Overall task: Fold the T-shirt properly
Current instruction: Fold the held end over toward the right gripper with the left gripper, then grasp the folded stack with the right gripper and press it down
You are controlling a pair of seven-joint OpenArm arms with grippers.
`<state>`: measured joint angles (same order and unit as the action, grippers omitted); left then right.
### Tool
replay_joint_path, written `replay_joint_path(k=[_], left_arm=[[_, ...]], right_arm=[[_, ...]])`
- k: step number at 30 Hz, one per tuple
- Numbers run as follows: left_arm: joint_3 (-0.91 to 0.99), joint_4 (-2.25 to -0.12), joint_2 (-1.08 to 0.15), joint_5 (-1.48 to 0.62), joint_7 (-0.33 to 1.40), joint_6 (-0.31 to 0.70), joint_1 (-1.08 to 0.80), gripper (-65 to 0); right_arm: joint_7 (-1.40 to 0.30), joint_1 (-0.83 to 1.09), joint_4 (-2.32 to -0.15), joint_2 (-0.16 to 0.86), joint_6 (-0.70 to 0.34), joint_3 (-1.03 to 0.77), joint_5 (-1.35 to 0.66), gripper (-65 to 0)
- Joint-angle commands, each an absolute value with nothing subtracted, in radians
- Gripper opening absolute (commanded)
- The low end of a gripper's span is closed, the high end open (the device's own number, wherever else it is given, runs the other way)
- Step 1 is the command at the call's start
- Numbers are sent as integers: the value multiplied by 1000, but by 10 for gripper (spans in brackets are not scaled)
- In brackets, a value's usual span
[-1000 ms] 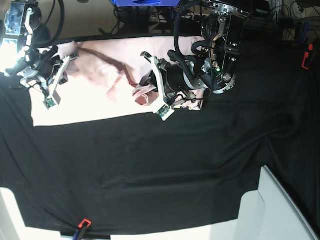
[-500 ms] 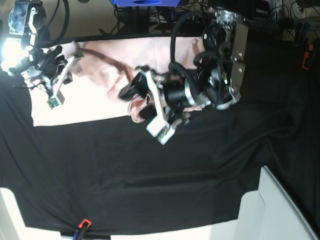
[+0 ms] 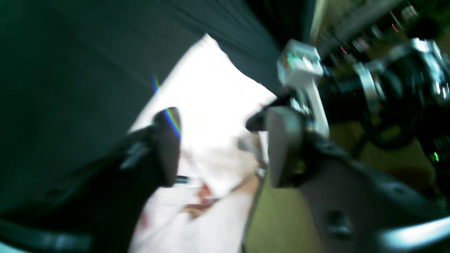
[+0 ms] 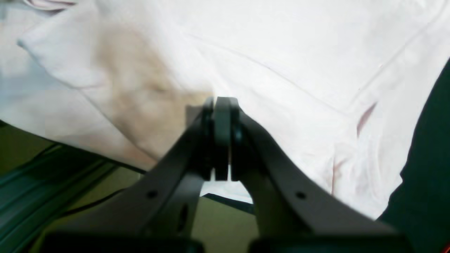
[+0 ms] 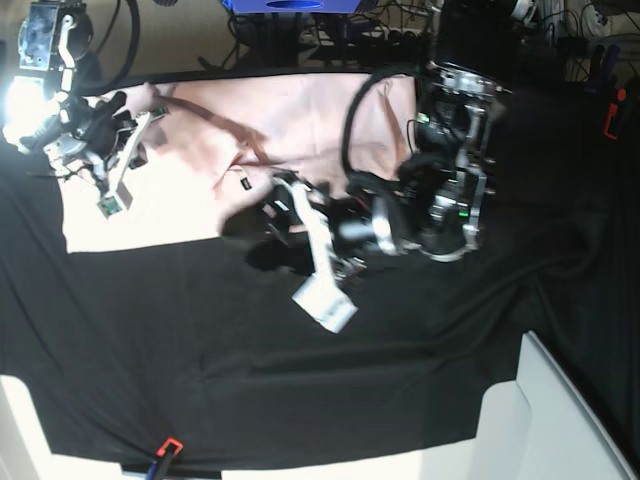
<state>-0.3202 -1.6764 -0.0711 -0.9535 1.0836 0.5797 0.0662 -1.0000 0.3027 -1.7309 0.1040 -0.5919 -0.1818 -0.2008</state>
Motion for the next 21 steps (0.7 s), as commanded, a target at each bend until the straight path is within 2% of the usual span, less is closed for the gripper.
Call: replay_joint_path(k=[1, 3, 6, 9, 11, 15, 18, 21], left_arm=[[-278, -1712, -99, -978, 1066, 584, 79, -448], [-197, -1719, -159, -978, 1067, 584, 71, -650], [-59, -1713, -274, -964, 1067, 575, 18, -650], [88, -1716, -372, -860, 1066, 509, -65, -650], [183, -1721, -407, -757, 1064, 475, -130, -650], [378, -1721, -424, -498, 1064, 475, -246, -650], [453, -1722, -418, -317, 1063, 476, -300, -650], [478, -1721, -409, -116, 1063, 476, -343, -650]], right_arm=[[-986, 295, -1770, 120, -596, -151, -214, -647], [-986, 295, -1807, 147, -595, -93, -214, -647], [-1004, 295, -1862, 165, -591, -22, -214, -647], [-1075, 262, -1911, 168, -591, 30, -214, -647], [-1121, 234, -1934, 166, -591, 71, -216, -647], [-1171, 163, -1952, 148, -590, 225, -217, -644], [-1188, 127, -1946, 107, -590, 302, -216, -583], [-1182, 96, -1942, 73, -590, 381, -214, -467]])
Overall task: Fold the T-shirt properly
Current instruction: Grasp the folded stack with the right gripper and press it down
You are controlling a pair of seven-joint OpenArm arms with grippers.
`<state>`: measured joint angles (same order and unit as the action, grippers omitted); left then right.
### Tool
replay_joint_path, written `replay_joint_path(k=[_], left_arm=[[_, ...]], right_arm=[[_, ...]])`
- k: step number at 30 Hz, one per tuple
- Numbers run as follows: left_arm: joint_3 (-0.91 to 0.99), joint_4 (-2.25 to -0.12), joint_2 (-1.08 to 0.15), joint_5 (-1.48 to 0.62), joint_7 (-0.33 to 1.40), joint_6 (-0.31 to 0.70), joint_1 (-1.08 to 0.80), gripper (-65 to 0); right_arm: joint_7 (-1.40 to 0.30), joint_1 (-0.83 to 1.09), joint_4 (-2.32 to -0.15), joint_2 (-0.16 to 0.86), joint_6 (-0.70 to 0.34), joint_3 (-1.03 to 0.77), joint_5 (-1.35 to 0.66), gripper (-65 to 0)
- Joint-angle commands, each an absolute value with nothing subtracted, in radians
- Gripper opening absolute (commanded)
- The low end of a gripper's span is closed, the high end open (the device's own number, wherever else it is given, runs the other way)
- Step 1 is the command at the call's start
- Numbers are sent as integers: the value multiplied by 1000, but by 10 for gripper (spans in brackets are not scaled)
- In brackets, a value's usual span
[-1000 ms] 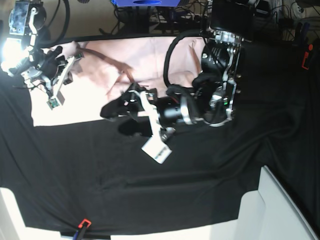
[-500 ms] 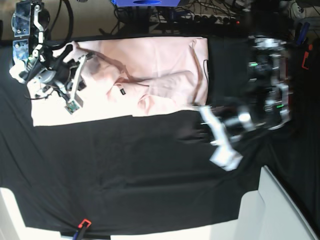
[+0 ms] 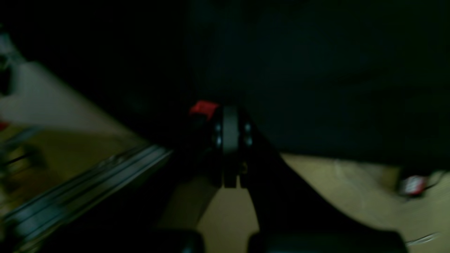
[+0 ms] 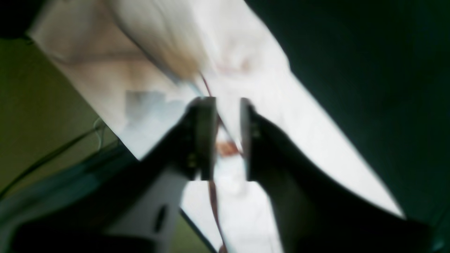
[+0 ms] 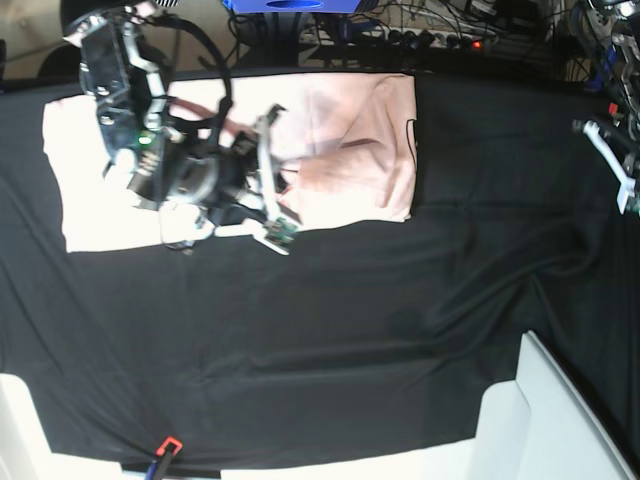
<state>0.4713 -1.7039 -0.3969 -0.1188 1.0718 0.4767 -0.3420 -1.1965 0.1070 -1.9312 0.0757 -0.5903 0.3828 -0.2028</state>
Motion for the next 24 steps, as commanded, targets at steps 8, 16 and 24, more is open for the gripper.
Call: replay_joint_path(k=[8, 16, 24], left_arm=[[481, -1713, -309, 449, 1061, 472, -378, -650], [470, -1650, -205, 898, 888, 472, -407, -650], [470, -1515, -183, 1027, 780, 349, -414, -650]], right_arm=[[-1144, -30, -1712, 4, -590, 539, -214, -371], [-1038, -111, -1432, -51, -590, 545, -216, -371], [-1046, -160, -1419, -74, -590, 567, -216, -371]])
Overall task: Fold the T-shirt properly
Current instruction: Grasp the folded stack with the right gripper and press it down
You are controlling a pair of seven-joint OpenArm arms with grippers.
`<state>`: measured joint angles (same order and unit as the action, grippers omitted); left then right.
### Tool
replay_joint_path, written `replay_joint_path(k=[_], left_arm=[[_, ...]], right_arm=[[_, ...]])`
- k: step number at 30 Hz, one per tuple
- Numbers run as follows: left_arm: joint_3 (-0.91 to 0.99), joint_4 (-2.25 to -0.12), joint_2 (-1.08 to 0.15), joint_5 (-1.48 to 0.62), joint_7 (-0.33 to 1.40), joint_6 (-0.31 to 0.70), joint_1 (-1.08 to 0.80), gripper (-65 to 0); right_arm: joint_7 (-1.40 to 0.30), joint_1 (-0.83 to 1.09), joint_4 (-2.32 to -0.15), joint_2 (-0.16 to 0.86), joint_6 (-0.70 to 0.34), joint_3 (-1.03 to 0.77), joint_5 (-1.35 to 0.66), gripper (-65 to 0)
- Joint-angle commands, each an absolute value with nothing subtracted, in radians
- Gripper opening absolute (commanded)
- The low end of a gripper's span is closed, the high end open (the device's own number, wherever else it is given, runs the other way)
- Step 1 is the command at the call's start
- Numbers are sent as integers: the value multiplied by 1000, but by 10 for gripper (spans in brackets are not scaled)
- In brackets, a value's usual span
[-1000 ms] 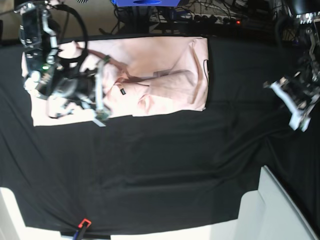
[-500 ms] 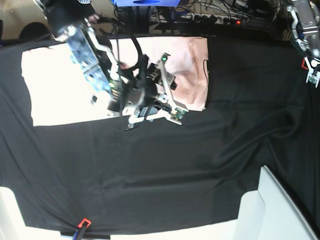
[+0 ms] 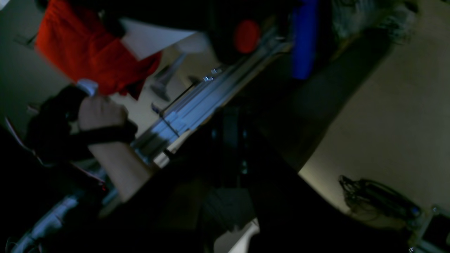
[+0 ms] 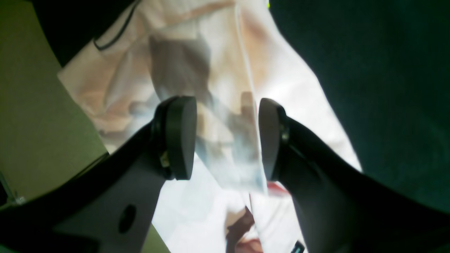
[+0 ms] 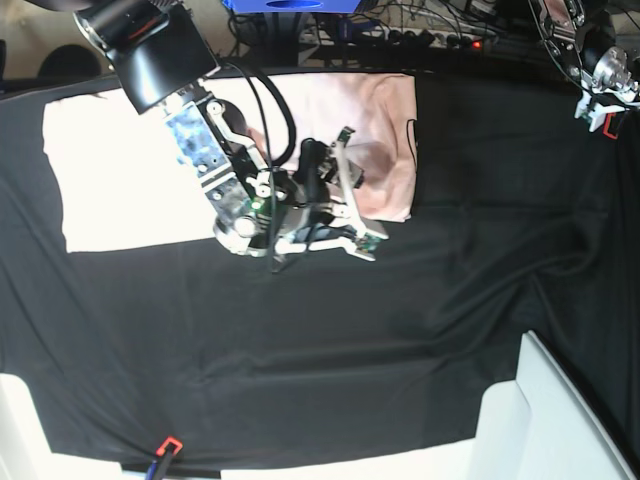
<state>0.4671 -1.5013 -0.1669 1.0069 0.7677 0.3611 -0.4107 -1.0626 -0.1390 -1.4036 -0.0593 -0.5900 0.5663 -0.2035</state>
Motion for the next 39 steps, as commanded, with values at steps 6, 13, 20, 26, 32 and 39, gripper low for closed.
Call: replay_joint_path(k=[6, 13, 20, 26, 32, 39], left_arm=[[464, -1512, -179, 1029, 779, 283, -409, -650], [435, -1512, -176, 1029, 779, 283, -415, -650], [435, -1511, -176, 1029, 779, 283, -415, -650], [435, -1511, -176, 1029, 779, 283, -415, -650], [435, -1508, -176, 1027, 779, 283, -415, -650], [435, -1509, -176, 1027, 779, 283, -410, -650]], right_arm=[[-1033, -200, -1342, -87, -590, 607, -219, -370], [-990, -251, -1250, -101, -590, 605, -220, -371], [-986, -263, -1248, -101, -590, 605, -220, -367], [-947, -269, -1170, -110, -590, 605, -222, -370], [-951, -272, -1156, -108, -590, 605, -283, -392], [-981, -263, -1161, -107, -590, 605, -305, -641]])
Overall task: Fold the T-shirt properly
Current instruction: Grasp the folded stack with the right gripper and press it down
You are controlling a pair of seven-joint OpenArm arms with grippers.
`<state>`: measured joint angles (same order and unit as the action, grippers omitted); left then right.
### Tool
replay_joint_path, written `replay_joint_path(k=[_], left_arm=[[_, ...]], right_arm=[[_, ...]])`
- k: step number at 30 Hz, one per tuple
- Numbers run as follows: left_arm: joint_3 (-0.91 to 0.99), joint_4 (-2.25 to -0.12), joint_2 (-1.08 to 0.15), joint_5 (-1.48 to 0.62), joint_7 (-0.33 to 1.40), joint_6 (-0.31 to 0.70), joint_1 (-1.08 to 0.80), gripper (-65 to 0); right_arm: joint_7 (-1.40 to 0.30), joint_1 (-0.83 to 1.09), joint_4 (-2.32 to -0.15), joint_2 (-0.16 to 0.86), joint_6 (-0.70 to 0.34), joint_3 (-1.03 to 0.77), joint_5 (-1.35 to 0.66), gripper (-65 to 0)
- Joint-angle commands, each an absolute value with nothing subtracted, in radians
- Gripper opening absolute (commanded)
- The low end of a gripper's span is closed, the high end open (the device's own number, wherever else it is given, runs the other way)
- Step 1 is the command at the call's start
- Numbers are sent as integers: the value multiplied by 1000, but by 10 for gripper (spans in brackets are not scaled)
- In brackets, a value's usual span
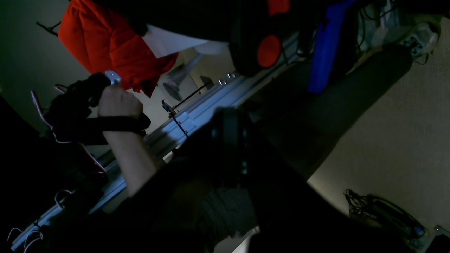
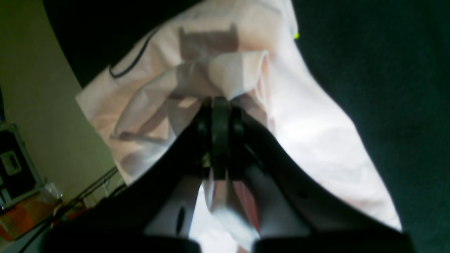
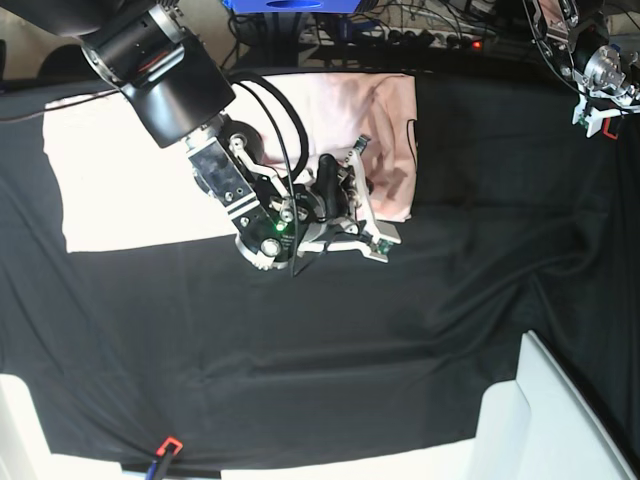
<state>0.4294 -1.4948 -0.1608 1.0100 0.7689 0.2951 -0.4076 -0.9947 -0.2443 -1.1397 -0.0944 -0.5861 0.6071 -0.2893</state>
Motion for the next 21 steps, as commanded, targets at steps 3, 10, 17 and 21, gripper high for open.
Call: replay_joint_path(k=[3, 10, 17, 21], left_arm=[[435, -1508, -179, 1024, 779, 283, -410, -650], [440, -1512, -182, 1023, 779, 283, -406, -650], [446, -1512, -186, 1021, 779, 283, -404, -650], [443, -1512, -186, 1021, 779, 283, -398, -650]], right_arm=[[-1018, -240, -1216, -102, -590, 601, -305, -650], [-1142, -145, -1432, -73, -588, 575, -302, -650], [-1190, 2, -1564, -30, -588, 460, -300, -650], [-1193, 77, -1650, 12, -588, 449, -298, -650]])
